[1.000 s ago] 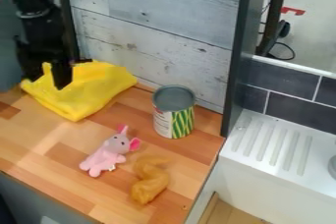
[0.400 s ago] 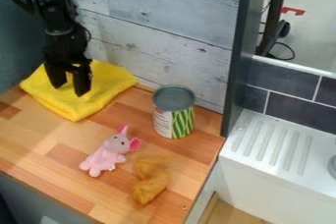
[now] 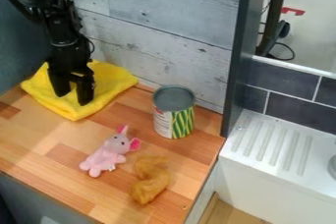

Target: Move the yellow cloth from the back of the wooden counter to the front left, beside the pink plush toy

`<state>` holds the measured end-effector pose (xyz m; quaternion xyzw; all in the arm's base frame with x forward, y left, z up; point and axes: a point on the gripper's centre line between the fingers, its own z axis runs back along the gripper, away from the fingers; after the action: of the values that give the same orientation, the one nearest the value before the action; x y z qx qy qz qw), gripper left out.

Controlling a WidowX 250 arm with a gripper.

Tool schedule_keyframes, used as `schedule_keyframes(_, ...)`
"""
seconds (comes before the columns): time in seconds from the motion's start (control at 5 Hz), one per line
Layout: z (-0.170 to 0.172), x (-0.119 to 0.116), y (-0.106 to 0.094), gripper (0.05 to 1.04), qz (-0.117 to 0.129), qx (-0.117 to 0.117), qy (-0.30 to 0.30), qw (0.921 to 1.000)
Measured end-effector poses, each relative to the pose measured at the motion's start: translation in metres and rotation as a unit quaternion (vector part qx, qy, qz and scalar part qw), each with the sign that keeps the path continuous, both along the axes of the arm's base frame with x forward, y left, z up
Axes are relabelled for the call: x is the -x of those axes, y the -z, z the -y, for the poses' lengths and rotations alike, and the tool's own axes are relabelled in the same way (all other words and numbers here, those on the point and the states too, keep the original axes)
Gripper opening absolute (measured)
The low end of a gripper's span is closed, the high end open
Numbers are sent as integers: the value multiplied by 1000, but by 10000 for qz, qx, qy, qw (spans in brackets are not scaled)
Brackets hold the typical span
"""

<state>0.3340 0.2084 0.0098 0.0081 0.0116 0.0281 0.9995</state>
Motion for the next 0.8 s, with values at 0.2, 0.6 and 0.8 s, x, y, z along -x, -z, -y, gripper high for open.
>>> schedule_keyframes(0.2, -5, 13, 5, 1008, -120, 1, 2, 9999)
schedule_keyframes(0.6, 0, 70, 8, 1007, -639, 186, 5, 9978)
schedule_keyframes(0.8, 1, 108, 8, 1007, -1030, 379, -335, 9934)
